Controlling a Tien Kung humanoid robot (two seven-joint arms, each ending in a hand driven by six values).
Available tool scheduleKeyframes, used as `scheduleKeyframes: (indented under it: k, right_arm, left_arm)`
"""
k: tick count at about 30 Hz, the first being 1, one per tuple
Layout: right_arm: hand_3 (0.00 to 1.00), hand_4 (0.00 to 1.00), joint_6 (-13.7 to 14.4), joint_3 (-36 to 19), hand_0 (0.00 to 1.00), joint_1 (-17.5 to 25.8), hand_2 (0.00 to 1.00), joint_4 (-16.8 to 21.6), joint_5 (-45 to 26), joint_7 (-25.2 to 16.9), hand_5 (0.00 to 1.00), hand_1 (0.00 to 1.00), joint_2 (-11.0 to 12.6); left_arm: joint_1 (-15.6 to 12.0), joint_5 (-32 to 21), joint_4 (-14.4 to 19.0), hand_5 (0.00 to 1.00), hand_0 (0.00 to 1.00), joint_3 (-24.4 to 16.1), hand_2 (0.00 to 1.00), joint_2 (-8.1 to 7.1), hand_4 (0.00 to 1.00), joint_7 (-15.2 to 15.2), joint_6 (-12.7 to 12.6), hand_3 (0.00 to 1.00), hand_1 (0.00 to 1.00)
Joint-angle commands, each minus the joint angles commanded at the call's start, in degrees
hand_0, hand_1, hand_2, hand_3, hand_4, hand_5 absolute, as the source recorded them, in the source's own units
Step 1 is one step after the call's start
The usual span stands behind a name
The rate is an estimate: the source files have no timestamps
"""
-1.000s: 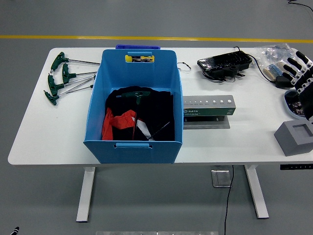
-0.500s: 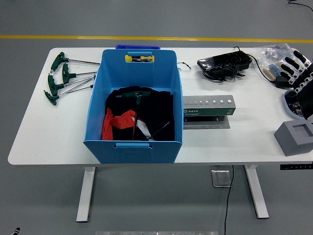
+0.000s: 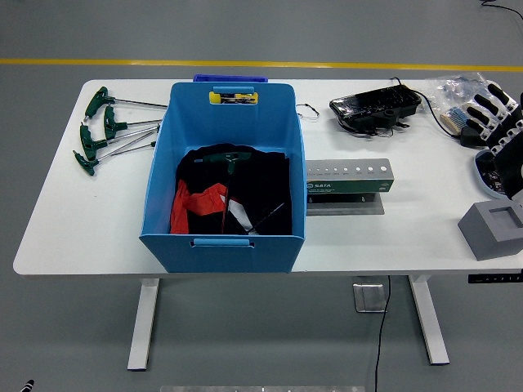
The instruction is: Lift tool from toolbox,place it in box,lift tool from toolbox,place it in box
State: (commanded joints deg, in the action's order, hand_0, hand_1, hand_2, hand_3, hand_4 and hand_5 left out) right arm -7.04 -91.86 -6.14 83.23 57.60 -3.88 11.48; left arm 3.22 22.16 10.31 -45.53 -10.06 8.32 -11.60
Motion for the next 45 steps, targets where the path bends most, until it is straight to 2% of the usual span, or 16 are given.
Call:
scheduleKeyframes:
  k: [21, 45]
  right_arm:
    - [0.938, 0.998, -1.16, -0.12, 0.925, -0.26, 0.895, 0.25, 0.48, 0.78, 0.998, 0.879, -0.07]
    - [0.937, 0.998, -0.99, -0.13, 0.93, -0.41, 0.896, 0.29, 0.55, 0.78, 0.998, 0.878, -0.11]
  left_arm:
    - [-0.06, -0.58, 0.0, 0.672, 0.94, 0.6, 0.951, 0.08, 0.782, 0.06, -0.07, 0.801, 0.953]
    - [0.19, -1.1, 0.0, 0.672, 0.94, 1.22, 0.949, 0.06, 0.782, 0.12, -0.09, 0.804, 0.952]
